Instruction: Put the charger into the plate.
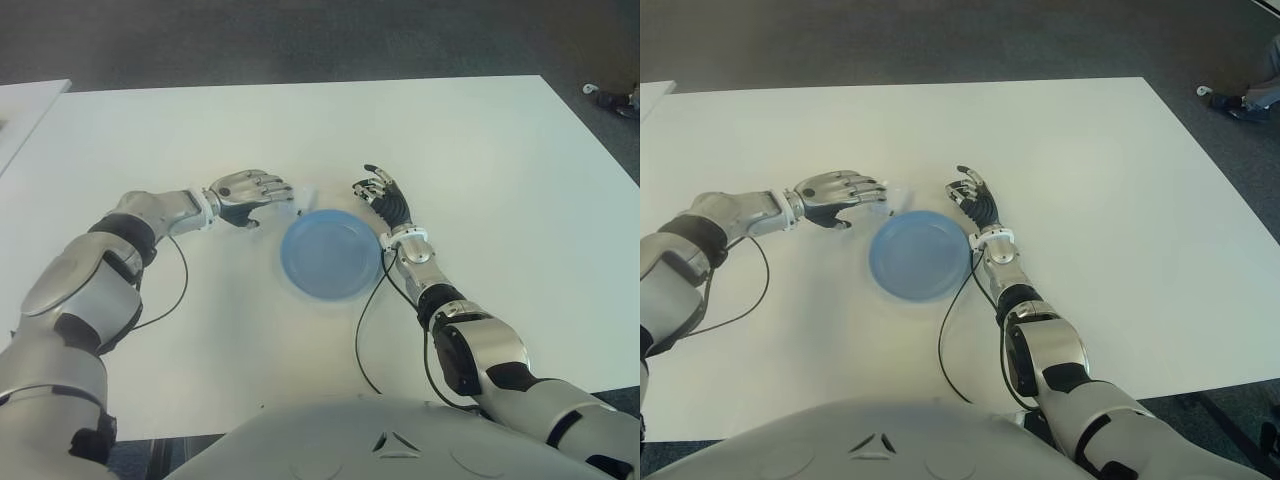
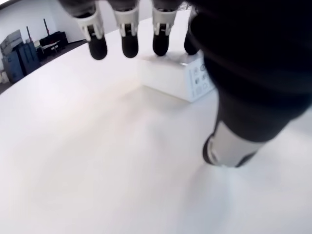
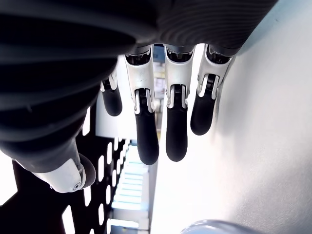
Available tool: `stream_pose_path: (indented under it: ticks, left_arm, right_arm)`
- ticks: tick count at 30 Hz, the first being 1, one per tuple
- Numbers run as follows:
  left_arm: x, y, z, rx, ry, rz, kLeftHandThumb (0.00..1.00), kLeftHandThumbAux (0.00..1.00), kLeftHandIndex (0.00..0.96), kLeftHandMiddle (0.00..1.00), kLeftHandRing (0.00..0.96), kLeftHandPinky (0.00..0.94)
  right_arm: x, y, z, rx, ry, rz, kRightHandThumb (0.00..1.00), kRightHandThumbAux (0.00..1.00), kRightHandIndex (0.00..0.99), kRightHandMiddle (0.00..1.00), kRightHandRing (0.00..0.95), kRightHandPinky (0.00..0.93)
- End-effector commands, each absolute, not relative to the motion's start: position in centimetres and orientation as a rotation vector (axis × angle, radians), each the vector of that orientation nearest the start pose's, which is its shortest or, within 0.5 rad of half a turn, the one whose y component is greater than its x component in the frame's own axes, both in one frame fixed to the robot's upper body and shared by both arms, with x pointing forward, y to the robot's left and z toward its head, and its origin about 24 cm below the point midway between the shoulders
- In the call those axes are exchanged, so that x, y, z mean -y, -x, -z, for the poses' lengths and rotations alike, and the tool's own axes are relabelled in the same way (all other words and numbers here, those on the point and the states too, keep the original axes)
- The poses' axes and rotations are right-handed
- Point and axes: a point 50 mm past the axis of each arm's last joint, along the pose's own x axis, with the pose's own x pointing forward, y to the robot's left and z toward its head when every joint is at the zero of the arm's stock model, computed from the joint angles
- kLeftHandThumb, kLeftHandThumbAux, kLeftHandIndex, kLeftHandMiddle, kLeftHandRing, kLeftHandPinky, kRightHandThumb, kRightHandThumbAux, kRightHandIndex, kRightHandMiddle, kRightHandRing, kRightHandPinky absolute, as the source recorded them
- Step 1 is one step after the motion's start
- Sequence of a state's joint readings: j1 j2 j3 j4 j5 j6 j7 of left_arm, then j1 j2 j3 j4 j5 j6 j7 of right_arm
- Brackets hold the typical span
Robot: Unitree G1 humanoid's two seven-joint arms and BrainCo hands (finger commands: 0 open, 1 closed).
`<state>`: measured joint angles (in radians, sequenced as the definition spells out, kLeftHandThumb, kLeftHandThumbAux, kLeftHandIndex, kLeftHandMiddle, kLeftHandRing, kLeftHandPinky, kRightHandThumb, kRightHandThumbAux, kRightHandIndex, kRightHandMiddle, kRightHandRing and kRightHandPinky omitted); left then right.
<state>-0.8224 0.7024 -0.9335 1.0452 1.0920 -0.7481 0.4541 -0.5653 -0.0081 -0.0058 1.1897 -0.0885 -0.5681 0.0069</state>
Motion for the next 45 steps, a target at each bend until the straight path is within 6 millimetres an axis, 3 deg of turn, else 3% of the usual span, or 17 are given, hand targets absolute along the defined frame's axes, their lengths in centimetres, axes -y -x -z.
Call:
stream_pose_path:
  ticks: [1, 17, 33, 45]
  left_arm:
    - [-22.8, -30.4, -2.8, 0.393, -1.918, 1.129, 0.0, 0.814, 0.025, 0.069, 0.059, 0.094]
    - [-23.4, -29.2, -4.1, 0.488, -1.971, 1.091, 0.0, 0.805, 0.077, 0.118, 0.098, 0.118]
    - [-24.7, -27.3, -5.5, 0.421, -2.033, 1.09, 0.0, 0.743, 0.098, 0.137, 0.103, 0.119]
    - [-25.9, -24.3, -6.8, 0.42, -1.952, 1.066, 0.0, 0.728, 0.109, 0.149, 0.12, 0.129]
  right_arm:
    - [11.6, -29.6, 4.6, -0.272, 0.119, -0.198, 0.0, 0.624, 0.146, 0.42, 0.385, 0.277]
    - [12.0, -29.5, 4.7, -0.271, 0.126, -0.198, 0.0, 0.605, 0.149, 0.414, 0.389, 0.286]
    - [12.3, -29.5, 4.7, -0.268, 0.13, -0.2, 0.0, 0.606, 0.147, 0.423, 0.394, 0.281]
    - [12.6, -29.4, 4.7, -0.266, 0.123, -0.197, 0.0, 0.593, 0.141, 0.42, 0.393, 0.298]
